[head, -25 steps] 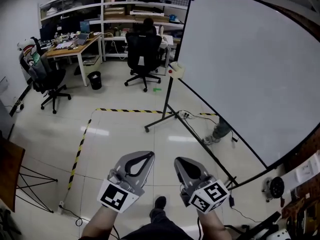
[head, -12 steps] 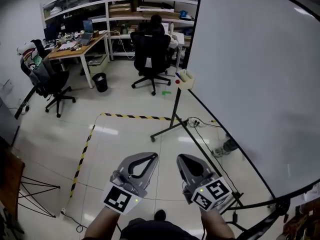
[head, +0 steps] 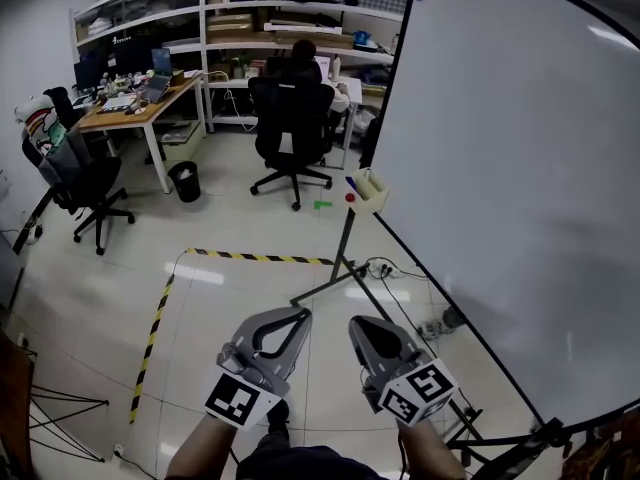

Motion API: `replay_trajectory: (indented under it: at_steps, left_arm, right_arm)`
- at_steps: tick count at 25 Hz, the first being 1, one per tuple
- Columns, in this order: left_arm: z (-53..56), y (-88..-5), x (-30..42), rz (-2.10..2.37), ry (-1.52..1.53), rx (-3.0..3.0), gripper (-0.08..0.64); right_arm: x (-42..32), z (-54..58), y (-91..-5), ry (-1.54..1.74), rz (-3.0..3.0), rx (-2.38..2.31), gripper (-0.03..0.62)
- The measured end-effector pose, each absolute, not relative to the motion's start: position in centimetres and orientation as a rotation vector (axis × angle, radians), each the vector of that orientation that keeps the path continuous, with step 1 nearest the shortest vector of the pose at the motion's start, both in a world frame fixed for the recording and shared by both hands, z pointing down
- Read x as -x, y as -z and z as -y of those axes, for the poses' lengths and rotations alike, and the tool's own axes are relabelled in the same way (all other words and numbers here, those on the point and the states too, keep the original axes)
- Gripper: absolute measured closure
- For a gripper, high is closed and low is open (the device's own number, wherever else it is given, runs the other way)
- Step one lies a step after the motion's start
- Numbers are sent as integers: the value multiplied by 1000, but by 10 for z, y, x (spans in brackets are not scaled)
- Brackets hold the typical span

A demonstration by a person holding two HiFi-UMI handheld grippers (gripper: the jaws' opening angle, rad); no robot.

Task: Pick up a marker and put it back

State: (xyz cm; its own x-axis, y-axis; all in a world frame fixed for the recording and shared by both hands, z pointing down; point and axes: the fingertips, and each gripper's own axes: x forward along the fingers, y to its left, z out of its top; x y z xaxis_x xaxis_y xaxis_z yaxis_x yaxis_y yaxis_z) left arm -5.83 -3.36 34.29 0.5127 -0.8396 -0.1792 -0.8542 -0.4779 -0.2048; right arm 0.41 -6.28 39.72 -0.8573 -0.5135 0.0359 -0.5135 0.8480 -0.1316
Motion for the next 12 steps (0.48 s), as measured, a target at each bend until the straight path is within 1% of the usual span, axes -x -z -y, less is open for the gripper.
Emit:
replay_trajectory:
  at_steps: [8, 12]
  left_arm:
    - [139, -340, 118, -1323, -103, 2577, 560]
    - [183, -343, 133, -1257, -107, 2609, 560]
  right_arm:
    - [56, 155, -396, 184, -3041, 949, 592]
    - [71, 193, -399, 168, -3039, 1011, 592]
